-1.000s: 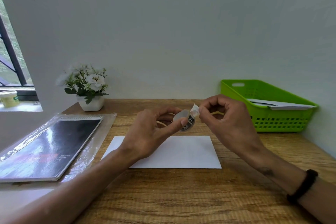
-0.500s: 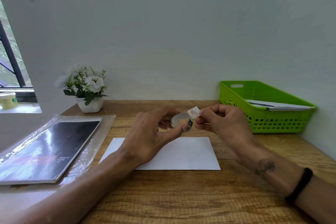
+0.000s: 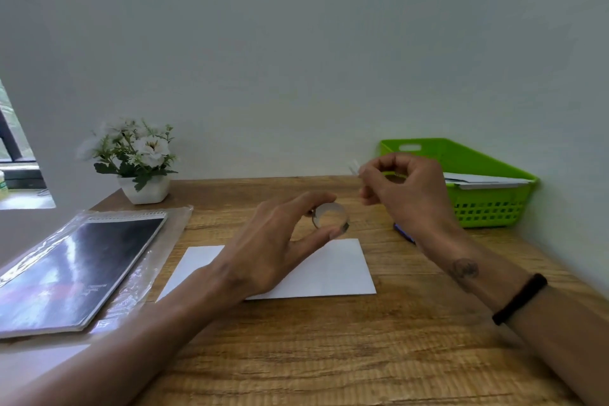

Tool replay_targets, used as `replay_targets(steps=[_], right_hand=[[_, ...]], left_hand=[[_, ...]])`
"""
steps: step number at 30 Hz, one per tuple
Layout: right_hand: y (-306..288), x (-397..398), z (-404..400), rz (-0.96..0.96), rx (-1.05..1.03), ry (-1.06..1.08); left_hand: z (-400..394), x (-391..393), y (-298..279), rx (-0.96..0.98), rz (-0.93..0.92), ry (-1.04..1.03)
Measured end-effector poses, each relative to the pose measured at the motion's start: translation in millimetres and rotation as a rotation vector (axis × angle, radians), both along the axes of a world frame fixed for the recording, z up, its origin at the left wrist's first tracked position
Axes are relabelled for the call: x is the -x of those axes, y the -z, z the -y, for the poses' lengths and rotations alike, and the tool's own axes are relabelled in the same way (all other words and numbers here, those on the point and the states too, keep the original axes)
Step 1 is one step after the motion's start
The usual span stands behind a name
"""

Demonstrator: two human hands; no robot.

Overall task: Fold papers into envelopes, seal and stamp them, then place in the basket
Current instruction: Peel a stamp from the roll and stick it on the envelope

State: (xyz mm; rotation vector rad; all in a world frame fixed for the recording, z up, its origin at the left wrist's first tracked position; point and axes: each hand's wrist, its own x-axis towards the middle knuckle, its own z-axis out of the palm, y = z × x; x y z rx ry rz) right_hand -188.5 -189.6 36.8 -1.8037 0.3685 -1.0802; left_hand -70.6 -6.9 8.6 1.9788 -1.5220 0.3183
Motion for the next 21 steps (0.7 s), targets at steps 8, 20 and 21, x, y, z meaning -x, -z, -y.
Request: replay_targets(steps=[8, 20, 21], right_hand=[[-2, 7, 22, 0.081, 0.366, 0.196], [5, 5, 42, 0.015, 0.458, 0.307], [6, 5, 42, 0.013, 0.475, 0.314]], left_hand=[[83, 27, -2, -0.143, 0.028, 0.109], [81, 22, 6, -0.134, -0.205, 0.017], [77, 20, 1, -0.070, -0.225, -0.009]])
